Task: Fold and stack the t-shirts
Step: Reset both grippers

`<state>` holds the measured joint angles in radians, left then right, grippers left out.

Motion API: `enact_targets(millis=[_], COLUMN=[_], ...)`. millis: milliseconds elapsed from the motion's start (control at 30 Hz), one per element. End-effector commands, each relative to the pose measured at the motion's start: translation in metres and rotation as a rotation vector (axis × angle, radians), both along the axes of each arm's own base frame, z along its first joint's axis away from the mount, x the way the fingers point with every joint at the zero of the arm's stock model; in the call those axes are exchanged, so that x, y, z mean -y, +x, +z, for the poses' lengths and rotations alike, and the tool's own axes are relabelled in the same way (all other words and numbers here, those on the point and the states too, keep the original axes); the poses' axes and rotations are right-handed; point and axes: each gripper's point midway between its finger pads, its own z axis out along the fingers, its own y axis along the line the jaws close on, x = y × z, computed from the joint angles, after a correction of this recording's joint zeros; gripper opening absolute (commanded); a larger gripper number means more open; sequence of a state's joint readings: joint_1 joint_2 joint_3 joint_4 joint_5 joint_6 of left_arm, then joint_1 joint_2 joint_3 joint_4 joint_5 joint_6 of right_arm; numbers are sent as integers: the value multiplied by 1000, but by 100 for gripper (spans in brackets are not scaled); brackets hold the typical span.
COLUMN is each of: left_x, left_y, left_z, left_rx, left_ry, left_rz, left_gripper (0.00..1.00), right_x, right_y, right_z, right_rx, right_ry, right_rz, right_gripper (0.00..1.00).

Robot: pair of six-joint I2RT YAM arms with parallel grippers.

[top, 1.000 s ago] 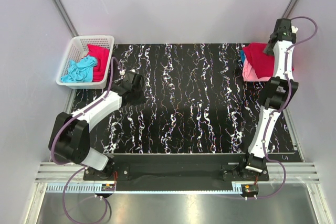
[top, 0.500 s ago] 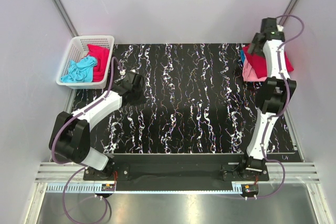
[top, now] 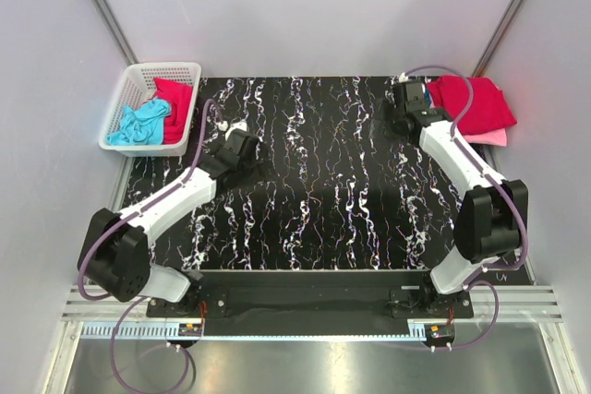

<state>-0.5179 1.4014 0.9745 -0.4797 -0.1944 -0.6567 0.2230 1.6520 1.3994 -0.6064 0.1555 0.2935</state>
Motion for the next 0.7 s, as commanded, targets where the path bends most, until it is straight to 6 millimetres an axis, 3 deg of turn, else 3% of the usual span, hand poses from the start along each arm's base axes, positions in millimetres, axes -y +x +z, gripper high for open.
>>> enact_targets(millis=[0, 267, 433, 667], left_x=[-5, -2, 2, 5], left_y=[5, 11, 16, 20], left_z=[14, 19, 33, 33], left_rx=[84, 121, 156, 143], left_ry=[58, 143, 154, 172], left_rz=[21, 21, 16, -2], left_gripper=[99, 99, 99, 99], right_x=[-17, -35, -45, -62], right_y=[-11, -46, -55, -71], right_z=[1, -12, -12, -23], right_rx=[43, 24, 26, 2], right_ry=[30, 34, 48, 55], right_rz=[9, 35, 54, 73], right_gripper=[100, 100, 100, 100])
